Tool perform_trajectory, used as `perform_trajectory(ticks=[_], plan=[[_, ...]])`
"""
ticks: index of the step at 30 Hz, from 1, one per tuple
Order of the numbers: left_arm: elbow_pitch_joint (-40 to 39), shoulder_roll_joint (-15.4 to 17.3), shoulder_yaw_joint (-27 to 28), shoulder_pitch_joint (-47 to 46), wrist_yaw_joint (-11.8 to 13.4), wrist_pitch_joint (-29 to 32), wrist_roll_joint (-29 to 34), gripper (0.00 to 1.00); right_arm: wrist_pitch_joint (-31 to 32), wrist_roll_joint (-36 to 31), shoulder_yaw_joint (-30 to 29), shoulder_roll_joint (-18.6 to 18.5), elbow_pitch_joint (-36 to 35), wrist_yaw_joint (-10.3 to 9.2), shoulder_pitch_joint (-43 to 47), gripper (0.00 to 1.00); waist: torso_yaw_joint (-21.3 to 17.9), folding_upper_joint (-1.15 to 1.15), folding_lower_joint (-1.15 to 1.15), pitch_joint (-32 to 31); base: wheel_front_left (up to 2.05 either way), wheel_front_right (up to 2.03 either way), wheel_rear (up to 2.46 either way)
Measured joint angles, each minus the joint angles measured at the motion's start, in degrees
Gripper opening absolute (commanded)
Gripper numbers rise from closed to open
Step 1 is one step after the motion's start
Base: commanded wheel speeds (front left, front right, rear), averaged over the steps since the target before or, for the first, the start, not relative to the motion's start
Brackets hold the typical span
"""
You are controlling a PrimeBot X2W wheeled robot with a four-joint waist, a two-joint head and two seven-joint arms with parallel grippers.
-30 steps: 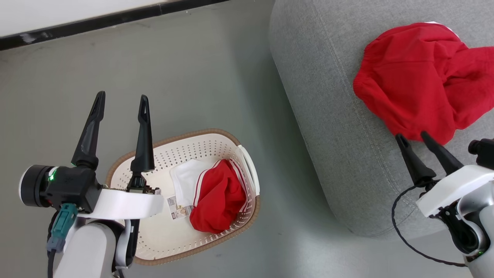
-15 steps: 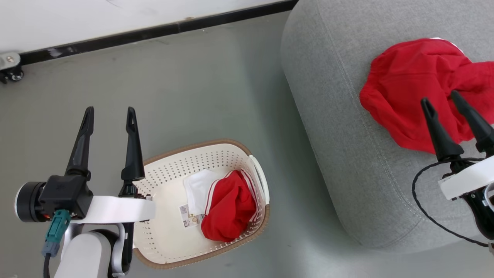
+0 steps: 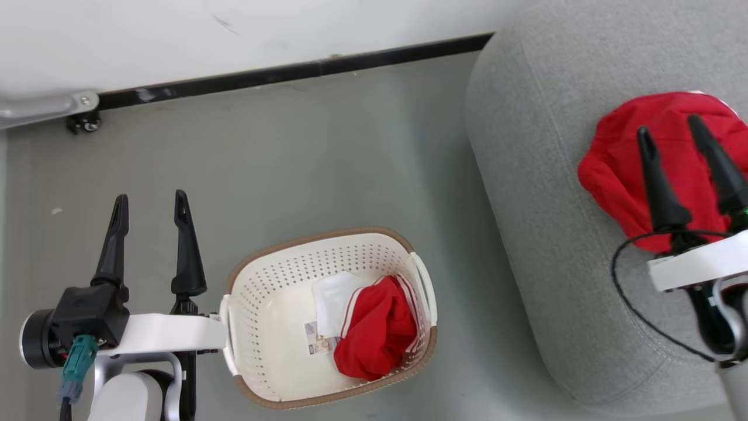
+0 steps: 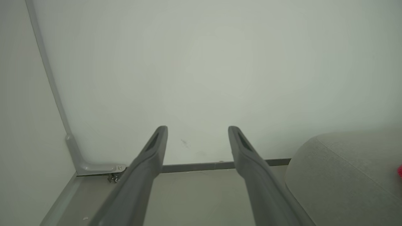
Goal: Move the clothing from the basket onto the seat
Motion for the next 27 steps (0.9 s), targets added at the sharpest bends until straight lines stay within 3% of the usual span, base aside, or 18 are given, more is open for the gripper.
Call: perform_trajectory(ticks=[18,27], plan=[[3.6,-1.5,0.2,4.4,-0.1,0.0,-0.6,1.00,-1.9,-11.6,0.5,10.3,3.5,0.01,6.0,1.00,5.0,0.00,0.00,-6.2,0.00,0.00,0.00],[5.9,-1.9,-1.0,8.0,-0.8,0.0,-0.7,1.00,-2.9,-15.1,-2.8,15.3,4.8,0.01,10.9,1.00,6.8,0.00,0.00,-9.9,0.00,0.00,0.00]])
